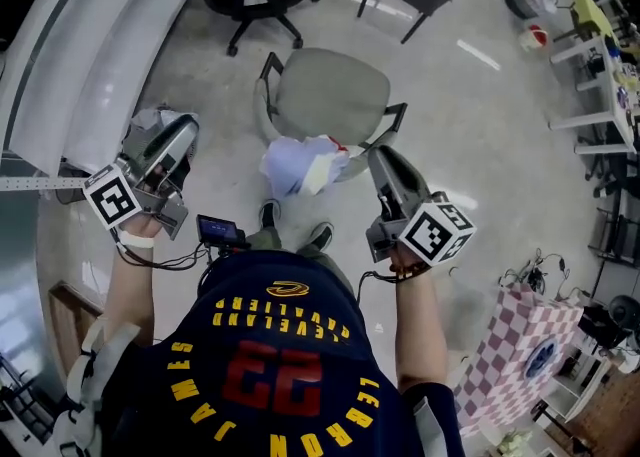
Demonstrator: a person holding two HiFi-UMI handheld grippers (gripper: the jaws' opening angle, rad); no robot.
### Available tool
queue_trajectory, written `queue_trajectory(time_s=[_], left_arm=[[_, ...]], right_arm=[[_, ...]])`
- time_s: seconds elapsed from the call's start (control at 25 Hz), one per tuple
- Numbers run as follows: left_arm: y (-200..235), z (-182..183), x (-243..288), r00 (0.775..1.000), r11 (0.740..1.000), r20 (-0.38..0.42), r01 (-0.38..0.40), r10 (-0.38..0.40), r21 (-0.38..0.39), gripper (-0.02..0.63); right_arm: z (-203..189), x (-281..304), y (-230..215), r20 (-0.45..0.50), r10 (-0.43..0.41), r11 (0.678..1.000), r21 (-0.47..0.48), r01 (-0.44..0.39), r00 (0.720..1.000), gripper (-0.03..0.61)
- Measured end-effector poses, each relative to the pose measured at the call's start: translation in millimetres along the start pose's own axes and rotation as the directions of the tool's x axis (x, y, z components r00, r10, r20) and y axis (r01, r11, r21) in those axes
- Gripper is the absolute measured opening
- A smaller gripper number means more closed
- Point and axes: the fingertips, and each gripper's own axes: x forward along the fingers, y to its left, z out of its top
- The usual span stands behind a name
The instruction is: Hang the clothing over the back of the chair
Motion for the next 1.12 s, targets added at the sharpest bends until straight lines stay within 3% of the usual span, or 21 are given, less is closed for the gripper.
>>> queue_trajectory(time_s=[0.16,0.28,0.36,0.4,0.48,0.56,1.12], left_arm=[[-36.9,11.0,4.8,1.000,0.983,0.015,0.021,-0.025,0.180,0.118],[-66.3,8.7,10.6,0.997,0.954,-0.006,0.072,-0.073,0.291,0.102],[-78.2,7.6,13.4,0.998,0.910,-0.024,0.069,-0.065,0.408,0.060],[-81.5,7.5,14.4,0.999,0.876,-0.029,0.053,-0.044,0.479,0.018],[-87.2,7.5,15.6,1.000,0.804,-0.031,0.024,-0.008,0.594,0.003],[-93.7,7.7,15.8,1.000,0.771,-0.029,0.026,-0.010,0.636,0.003],[-99.9,4.0,17.5,0.998,0.770,-0.039,0.066,-0.052,0.635,0.003]], right_arm=[[11.3,-12.7,42.6,0.031,0.017,0.991,-0.134,-0.013,0.999,0.015],[14.5,-21.4,64.4,0.052,0.008,0.973,-0.231,0.005,0.999,0.009],[15.7,-24.7,74.1,0.070,-0.014,0.954,-0.298,0.034,0.997,0.009],[16.5,-26.2,78.7,0.079,-0.024,0.943,-0.330,0.049,0.997,0.009],[18.6,-30.2,87.6,0.099,-0.039,0.918,-0.389,0.074,0.994,0.009],[20.8,-35.1,94.1,0.119,-0.048,0.898,-0.431,0.095,0.992,0.009],[25.3,-38.8,114.0,0.160,-0.024,0.855,-0.508,0.103,0.987,0.009]])
